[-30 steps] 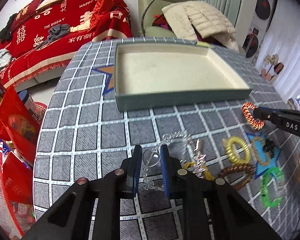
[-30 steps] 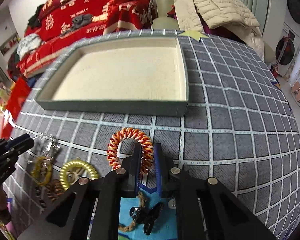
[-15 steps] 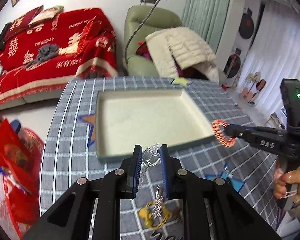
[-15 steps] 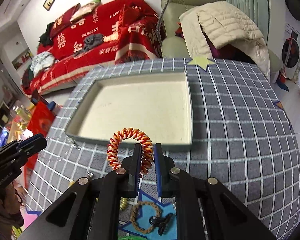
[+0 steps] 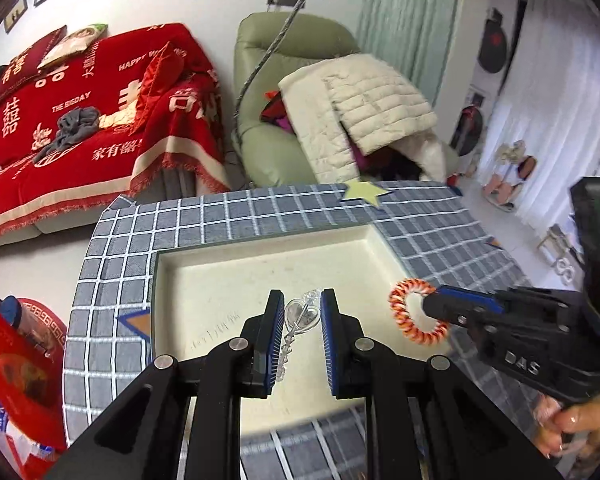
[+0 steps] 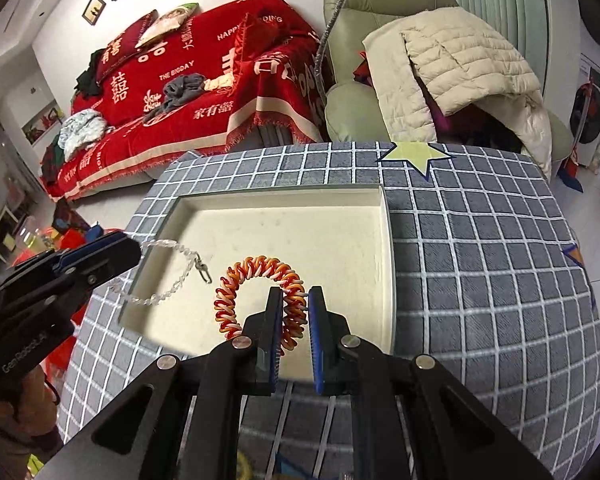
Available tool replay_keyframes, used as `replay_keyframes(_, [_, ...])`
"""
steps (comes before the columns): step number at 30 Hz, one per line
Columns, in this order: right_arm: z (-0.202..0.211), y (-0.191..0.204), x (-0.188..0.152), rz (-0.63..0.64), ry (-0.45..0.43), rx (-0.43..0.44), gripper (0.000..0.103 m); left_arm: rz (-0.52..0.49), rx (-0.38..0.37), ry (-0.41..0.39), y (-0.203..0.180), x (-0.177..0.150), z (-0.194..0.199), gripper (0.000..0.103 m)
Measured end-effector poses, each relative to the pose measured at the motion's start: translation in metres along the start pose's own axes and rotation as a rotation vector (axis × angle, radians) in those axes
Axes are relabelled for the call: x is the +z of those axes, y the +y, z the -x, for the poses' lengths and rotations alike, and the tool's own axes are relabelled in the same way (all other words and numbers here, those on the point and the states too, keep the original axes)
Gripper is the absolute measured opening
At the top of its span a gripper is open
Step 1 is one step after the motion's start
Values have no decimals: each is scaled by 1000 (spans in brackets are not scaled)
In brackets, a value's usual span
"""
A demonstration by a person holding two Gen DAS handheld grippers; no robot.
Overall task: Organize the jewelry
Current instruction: 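Carry both items into the tray and open both tools to release them, then withdraw both tools from the tray back toward the remaining jewelry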
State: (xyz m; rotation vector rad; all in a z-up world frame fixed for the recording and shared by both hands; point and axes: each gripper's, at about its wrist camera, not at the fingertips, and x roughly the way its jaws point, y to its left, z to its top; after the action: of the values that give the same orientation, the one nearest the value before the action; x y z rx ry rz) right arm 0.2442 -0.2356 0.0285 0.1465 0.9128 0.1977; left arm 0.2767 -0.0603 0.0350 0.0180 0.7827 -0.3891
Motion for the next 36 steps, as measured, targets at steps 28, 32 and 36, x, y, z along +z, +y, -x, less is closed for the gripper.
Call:
replay_keyframes(28, [-83,-15,-6,-53,48,-32,62,2,237,165,41,-39,-93,41])
replay_keyframes(32, [-59,-15,-8,-85,4,-6,65,-2,247,120,39,-37,-83,103])
replay_keyframes(36, [-41,-17,-12,-110,-25,4,65,-12,253,101,35,-32,-74,103])
